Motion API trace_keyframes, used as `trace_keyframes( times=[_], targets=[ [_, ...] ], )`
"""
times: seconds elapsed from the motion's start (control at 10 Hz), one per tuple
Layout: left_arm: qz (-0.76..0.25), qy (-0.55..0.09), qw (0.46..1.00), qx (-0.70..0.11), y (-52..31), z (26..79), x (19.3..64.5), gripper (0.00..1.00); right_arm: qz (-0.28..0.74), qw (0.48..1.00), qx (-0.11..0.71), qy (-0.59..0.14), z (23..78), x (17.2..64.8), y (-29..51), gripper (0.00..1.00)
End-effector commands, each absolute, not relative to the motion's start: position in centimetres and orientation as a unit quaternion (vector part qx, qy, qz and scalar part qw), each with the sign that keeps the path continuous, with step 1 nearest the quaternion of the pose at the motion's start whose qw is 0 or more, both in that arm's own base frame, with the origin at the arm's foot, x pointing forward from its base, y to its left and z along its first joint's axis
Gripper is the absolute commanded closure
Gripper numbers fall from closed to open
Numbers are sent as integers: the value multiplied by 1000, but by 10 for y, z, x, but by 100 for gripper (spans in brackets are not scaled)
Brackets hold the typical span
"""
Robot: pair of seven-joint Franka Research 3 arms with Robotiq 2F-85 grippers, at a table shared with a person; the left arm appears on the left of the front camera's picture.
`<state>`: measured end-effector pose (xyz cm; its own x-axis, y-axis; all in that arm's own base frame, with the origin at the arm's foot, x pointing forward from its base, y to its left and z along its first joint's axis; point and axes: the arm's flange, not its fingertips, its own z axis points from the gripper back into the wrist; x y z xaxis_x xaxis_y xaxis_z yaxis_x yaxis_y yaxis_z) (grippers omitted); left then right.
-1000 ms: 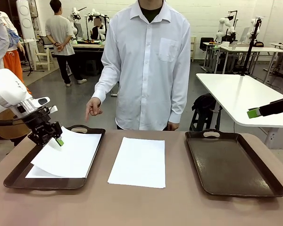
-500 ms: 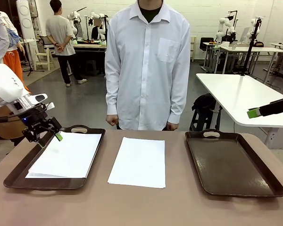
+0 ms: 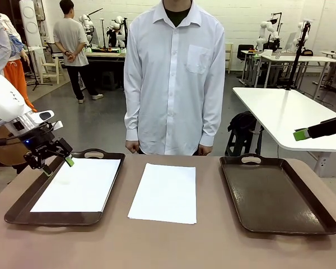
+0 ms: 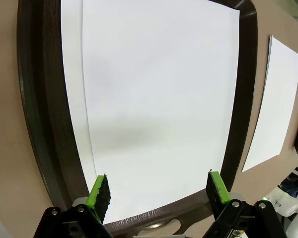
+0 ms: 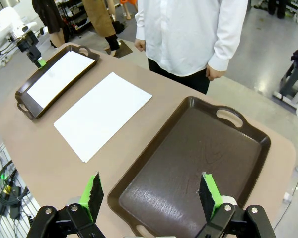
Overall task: Sort the A4 documents.
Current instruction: Place the A4 Paper in the designated Handle tray, then receive the A4 Paper.
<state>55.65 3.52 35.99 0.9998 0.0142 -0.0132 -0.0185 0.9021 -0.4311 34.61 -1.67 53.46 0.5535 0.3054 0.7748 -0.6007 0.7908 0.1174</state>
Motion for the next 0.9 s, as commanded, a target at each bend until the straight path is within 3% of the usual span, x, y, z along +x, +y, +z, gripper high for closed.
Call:
trace_keyframes(
  times=[0.0, 0.8],
  targets=[
    [3, 6, 977, -214, 36, 360, 559, 0, 263, 859, 197, -392, 532, 348, -17, 0],
    [3, 6, 977, -214, 36, 360, 559, 0, 263, 859, 197, -392, 532, 348, -17, 0]
  ],
)
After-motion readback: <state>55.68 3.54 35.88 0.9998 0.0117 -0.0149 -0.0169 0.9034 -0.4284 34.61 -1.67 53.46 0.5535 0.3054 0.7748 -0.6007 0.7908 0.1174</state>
